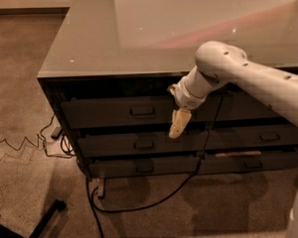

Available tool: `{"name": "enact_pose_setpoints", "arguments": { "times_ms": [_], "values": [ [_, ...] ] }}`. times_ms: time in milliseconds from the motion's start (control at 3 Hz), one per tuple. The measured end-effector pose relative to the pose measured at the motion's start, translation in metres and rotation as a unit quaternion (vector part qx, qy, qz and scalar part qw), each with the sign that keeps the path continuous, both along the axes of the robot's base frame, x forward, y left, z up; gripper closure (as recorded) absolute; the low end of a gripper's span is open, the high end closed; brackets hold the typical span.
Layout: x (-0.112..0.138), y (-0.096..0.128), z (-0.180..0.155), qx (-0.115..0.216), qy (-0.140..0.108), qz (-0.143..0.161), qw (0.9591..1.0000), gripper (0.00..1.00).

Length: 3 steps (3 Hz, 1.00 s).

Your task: Open top drawer

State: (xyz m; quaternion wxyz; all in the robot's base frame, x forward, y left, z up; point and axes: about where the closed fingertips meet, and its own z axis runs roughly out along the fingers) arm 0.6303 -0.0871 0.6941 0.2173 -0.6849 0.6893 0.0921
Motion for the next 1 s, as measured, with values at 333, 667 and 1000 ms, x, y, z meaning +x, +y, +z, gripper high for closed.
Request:
{"name": "enact_pose_setpoints", "arguments": {
  "times_ms": [333, 667, 1000],
  "values": [
    [0.0046, -0.0002, -0.0172, -0.027, 0.016, 0.059, 0.9977, 0.0],
    [0.0045, -0.0002, -0.0173, -0.027, 0.016, 0.06, 0.9977, 0.0],
    [0.0124, -0.0058, -0.0197, -0.049, 0.01, 0.045, 0.9978, 0.0]
  ]
}}
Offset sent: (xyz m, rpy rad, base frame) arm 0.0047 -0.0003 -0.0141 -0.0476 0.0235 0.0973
